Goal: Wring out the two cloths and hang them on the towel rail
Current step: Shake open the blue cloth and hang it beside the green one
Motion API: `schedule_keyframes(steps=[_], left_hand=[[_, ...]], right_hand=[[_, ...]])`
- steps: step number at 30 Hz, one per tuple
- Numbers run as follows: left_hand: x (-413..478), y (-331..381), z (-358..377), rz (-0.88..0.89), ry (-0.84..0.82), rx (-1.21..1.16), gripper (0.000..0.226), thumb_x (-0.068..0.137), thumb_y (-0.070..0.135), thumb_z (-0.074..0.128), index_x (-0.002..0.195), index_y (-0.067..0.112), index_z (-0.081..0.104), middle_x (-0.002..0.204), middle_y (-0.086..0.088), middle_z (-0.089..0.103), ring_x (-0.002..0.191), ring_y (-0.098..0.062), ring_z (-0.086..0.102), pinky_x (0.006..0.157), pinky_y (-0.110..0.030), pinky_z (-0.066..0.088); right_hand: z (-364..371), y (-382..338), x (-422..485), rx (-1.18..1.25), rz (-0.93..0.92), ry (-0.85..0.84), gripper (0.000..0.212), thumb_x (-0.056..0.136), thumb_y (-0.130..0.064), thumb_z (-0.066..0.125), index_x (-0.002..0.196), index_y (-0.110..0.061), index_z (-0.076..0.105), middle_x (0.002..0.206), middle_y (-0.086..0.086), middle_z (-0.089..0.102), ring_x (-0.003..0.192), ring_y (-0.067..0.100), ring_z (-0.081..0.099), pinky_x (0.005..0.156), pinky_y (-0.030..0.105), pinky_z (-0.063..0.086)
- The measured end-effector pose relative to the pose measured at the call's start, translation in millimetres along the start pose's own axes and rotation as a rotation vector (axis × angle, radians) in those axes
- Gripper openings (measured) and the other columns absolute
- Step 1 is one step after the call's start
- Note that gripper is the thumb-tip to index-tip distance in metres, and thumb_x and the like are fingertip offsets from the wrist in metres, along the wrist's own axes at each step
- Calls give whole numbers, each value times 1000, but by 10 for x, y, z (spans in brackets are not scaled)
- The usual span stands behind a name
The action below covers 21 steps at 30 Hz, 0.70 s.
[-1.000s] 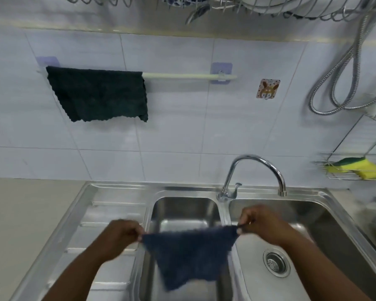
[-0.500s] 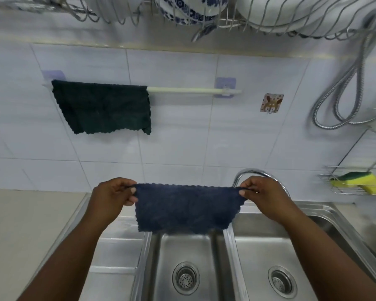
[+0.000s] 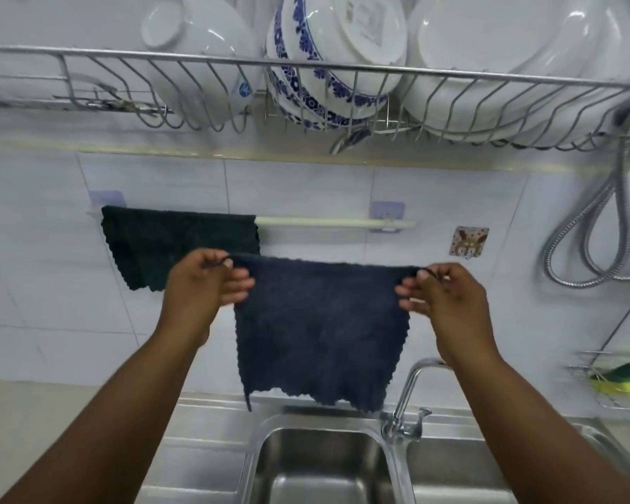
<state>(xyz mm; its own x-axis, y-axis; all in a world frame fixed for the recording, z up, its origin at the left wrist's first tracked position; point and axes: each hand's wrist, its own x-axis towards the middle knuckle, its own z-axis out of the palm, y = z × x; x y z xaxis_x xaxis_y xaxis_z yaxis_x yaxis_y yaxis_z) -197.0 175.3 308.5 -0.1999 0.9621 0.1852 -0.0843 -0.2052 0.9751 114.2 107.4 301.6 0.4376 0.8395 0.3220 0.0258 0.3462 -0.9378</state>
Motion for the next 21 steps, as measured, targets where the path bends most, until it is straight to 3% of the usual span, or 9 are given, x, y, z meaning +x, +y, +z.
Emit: schedule_keyframes(steps=[5, 10, 12, 14, 15, 19, 21], left_hand=[[446, 473, 205, 200, 74, -95, 7, 96, 11, 56, 101, 9, 61, 95, -14, 74, 84, -21, 75, 73, -31, 62], [914, 754, 355, 288, 121, -172, 6, 97, 6, 53, 101, 7, 57, 94, -15, 71, 85, -23, 74, 74, -31, 62], [1084, 762, 399, 245, 152, -152, 5, 97, 5, 52, 98, 9, 55, 91, -14, 70, 87, -26, 74, 74, -31, 62], [1198, 685, 424, 209, 173, -102, 8, 96, 5, 52, 94, 12, 55, 89, -12, 69, 86, -26, 73, 69, -27, 62], [1239, 624, 421, 199, 180, -70, 8, 95, 6, 53, 94, 13, 55, 89, -11, 70, 83, -25, 73, 67, -25, 62], [1361, 376, 342, 235, 259, 231, 10, 92, 19, 58, 97, 17, 50, 92, -6, 66, 79, -18, 68, 77, -33, 60], [1400, 349, 334, 312, 249, 517, 18, 89, 32, 61, 89, 19, 48, 83, 0, 58, 72, -13, 58, 69, -33, 56]], right_hand=[[287, -323, 503, 34, -249, 21, 22, 94, -10, 61, 83, -29, 62, 90, 6, 76, 86, 22, 75, 76, 32, 62], [611, -481, 971, -52, -380, 3, 30, 88, -11, 65, 77, -39, 63, 90, 3, 73, 88, 22, 73, 85, 39, 59], [709, -450, 1132, -190, -427, 23, 27, 88, -7, 63, 85, -34, 62, 88, -6, 69, 86, 18, 69, 83, 26, 56], [765, -389, 1223, -392, -457, 17, 26, 88, -3, 56, 98, -28, 59, 88, -13, 61, 82, 13, 60, 72, 5, 46], [783, -352, 1227, -447, -445, -28, 31, 89, -2, 52, 104, -29, 56, 88, -13, 58, 82, 12, 56, 66, 2, 42], [779, -120, 1157, -894, -540, -219, 48, 96, -14, 47, 138, -33, 33, 97, 0, 55, 87, 22, 54, 70, 26, 45], [790, -59, 1168, -1064, -617, -206, 46, 100, -22, 44, 143, -28, 29, 85, -1, 57, 93, 29, 51, 72, 32, 42]])
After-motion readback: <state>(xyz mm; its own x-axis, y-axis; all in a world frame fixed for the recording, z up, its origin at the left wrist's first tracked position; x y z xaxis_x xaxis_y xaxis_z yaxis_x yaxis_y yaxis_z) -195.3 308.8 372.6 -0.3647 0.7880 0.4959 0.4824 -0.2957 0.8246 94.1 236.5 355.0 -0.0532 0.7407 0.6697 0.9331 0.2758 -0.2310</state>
